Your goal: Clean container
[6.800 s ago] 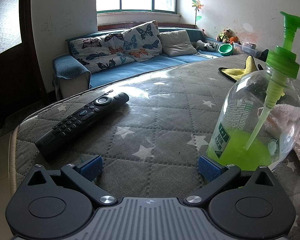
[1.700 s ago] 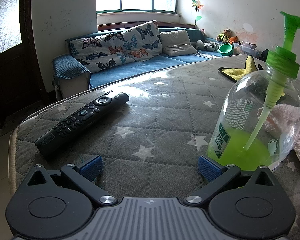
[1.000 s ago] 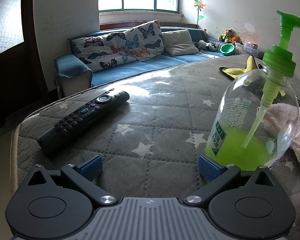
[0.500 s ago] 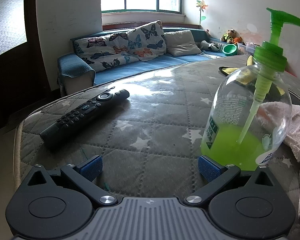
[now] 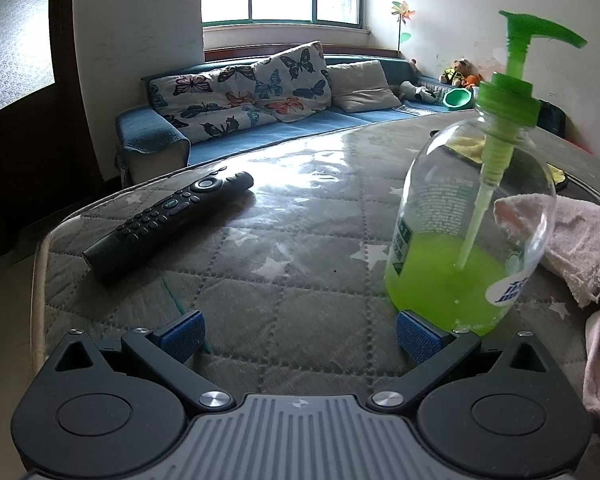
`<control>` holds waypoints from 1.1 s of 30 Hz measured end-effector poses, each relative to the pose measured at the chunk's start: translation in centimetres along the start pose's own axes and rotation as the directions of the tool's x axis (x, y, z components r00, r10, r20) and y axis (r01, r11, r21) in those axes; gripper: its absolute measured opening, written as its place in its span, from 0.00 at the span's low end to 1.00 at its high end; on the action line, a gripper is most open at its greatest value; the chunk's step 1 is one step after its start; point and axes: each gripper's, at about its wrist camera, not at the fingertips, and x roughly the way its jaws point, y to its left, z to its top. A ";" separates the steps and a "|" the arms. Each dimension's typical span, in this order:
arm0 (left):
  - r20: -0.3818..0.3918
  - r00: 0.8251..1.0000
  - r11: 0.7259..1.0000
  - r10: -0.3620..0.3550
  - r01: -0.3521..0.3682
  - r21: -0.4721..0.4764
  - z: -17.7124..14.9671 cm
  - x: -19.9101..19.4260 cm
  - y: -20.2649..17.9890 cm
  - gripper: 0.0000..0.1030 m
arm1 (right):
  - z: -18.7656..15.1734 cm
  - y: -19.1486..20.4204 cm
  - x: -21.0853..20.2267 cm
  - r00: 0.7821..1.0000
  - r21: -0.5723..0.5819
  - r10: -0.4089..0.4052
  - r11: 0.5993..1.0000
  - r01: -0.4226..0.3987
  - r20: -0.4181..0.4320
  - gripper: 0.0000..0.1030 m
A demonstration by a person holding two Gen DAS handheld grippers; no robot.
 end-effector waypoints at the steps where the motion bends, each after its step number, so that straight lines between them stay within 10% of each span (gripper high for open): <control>1: 0.000 1.000 1.000 0.000 0.000 -0.001 0.0 0.0 0.0 1.00 | 0.0 0.0 0.0 1.000 0.000 0.000 1.000 0.000 0.000 1.00; 33: 0.000 1.000 1.000 -0.005 0.005 0.006 -1.1 -1.4 -0.8 1.00 | 0.0 0.3 -0.1 1.000 -0.019 -0.019 1.000 0.019 -0.007 1.00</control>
